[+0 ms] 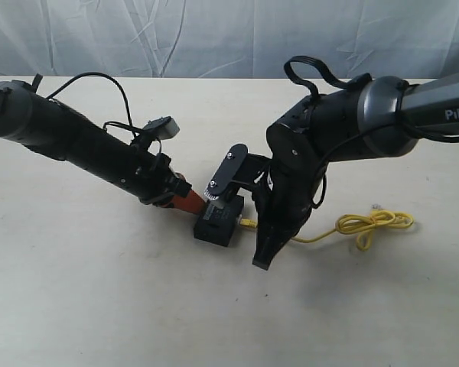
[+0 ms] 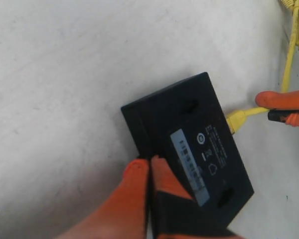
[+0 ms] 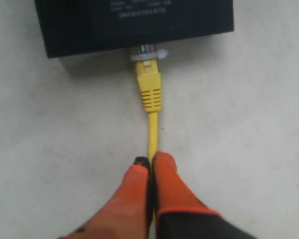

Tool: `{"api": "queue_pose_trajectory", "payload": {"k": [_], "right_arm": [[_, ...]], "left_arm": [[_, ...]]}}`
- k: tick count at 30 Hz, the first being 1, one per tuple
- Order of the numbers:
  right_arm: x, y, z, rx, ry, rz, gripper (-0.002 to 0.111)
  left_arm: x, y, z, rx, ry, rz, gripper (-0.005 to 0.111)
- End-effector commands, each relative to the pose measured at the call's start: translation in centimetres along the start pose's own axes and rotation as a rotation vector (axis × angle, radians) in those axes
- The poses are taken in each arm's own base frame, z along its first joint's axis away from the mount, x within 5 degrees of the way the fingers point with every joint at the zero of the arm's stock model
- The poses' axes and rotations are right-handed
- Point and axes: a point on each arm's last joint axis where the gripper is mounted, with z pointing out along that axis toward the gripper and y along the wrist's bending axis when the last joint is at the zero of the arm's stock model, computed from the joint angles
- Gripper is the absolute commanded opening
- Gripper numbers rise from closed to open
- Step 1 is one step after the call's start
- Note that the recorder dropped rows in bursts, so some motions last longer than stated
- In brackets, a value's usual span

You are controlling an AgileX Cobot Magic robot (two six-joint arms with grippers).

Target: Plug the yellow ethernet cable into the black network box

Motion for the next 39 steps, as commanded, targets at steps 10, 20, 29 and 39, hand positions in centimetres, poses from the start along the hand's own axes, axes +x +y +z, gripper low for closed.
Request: {"api": "queue_pose_trajectory", "payload": {"k": [10,20,29,39], "right_arm": [[-0.8,0.0,-0.1,-0.001,-0.080,0.036,-0.001],[-0.7,-0.1,-0.1,0.003,-0.074,0.027,0.005],[-0.6,-0.1,-0.3,0.002,-0.065,0.031,0.049],[-0.4,-0.3,-4.2,0.025,-0.121,0.097,0.049]], "left_arm": [[-0.2,-0.2,0.0,0.013,0.002,0.009,0.000],[-0.2,-0.2,0.0,0.013,0.003,0.010,0.000],[-0.2,-0.2,0.0,0.011,0.002,0.010,0.000],[-0.5,0.3,-1.2,-0.019,-0.012,-0.025,0.000]]}}
